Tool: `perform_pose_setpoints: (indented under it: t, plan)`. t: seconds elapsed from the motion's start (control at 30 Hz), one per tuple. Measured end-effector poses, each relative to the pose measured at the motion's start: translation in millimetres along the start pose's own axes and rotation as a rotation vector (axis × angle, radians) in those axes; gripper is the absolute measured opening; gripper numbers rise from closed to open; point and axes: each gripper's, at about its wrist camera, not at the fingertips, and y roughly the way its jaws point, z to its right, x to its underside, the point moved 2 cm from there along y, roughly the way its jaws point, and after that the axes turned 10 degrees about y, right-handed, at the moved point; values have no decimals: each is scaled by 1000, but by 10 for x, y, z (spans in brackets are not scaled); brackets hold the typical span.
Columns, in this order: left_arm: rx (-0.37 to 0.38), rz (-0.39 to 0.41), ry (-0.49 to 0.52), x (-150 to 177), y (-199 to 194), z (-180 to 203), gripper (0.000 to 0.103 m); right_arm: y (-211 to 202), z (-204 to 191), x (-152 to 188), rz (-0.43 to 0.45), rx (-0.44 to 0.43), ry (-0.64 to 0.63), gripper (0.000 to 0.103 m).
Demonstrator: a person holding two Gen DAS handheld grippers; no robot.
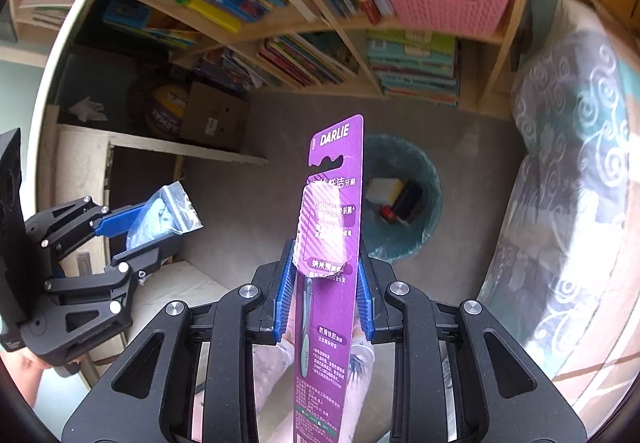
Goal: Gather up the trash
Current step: 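Carry the glove bag and toothbrush pack over the trash bin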
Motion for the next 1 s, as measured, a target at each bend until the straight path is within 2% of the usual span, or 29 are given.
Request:
perform_pose_setpoints:
  t: [0.2,0.43,1.0]
  plan:
    - [20,-62,-12,-6,486,-2,34,435,176,-93,-47,-21,35,28]
    - [36,-99,-28,-32,885,-47,34,903,325,-126,-97,-20,58,28]
    - [70,-139,-36,-57,1525,-3,34,1566,584,-219,-141,-2,102,28]
